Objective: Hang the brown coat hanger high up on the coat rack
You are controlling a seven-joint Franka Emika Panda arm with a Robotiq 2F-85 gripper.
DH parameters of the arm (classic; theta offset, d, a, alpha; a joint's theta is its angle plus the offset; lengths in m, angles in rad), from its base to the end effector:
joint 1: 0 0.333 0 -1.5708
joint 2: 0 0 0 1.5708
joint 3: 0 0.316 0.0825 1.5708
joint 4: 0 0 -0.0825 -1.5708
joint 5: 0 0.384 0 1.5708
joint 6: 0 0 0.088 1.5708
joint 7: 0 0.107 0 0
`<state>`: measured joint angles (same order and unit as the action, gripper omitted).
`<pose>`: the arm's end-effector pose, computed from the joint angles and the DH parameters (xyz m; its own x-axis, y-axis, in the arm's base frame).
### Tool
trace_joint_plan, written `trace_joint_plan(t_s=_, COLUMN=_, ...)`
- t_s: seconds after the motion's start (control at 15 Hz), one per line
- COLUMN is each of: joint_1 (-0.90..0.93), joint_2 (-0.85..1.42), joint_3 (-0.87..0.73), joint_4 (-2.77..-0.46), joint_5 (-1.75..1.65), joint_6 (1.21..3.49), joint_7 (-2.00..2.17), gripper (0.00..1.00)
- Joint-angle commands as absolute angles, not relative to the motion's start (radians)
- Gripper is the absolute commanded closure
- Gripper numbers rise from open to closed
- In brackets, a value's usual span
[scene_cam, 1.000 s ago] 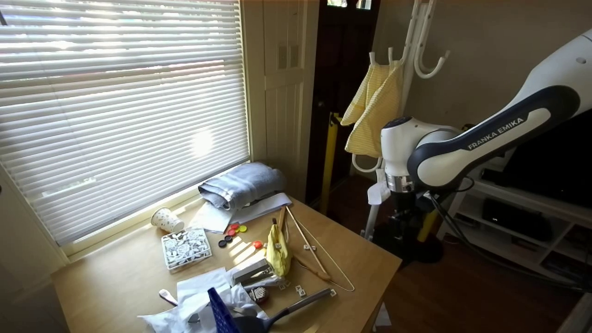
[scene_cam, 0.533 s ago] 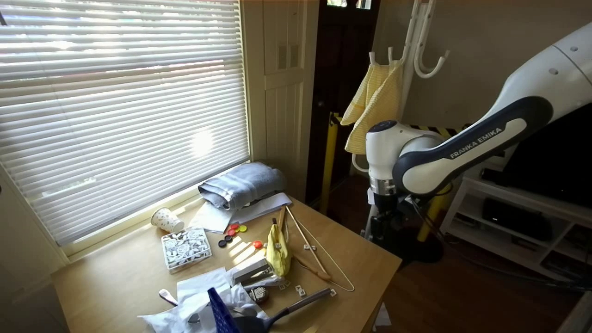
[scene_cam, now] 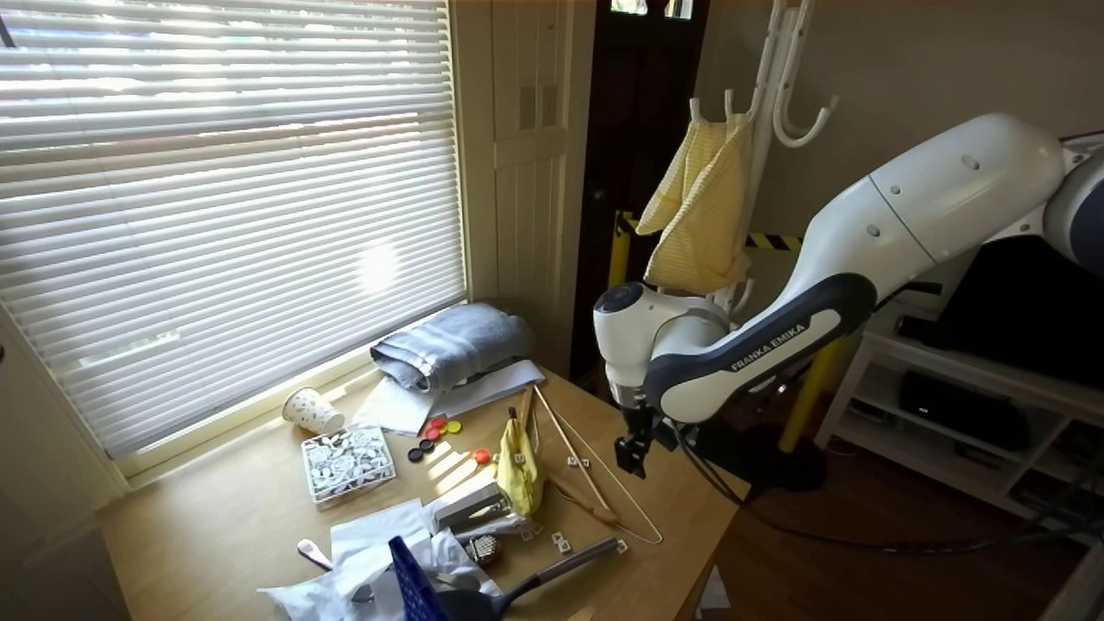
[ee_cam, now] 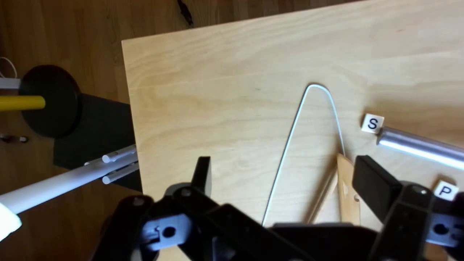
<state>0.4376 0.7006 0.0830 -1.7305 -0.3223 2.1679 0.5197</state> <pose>0.5617 0.3041 0.1599 0.9714 0.1802 -0.1547 0.2168 -0.9386 0.2683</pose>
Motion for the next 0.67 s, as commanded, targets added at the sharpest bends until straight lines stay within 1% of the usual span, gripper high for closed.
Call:
trace_joint_plan(t_s=0.0, joint_1=0.455, joint_2=0.708, joint_3=0.068, joint_4=-1.725, joint_5=-0.31, joint_6=2.167, joint_7=0.513, gripper=0.0)
trace_joint_plan(t_s=0.27, joint_1=0.444, joint_2=0.687, joint_3=0.067, joint_4=-1.744, joint_5=-0.315, joint_6=2.189, joint_7=0.501, gripper=0.0)
trace_joint_plan(t_s=0.6, joint_1=0.352, joint_2=0.791, joint_3=0.124, joint_4=-1.692, joint_5=-0.218, joint_6=2.443, joint_7=0.309, gripper=0.0)
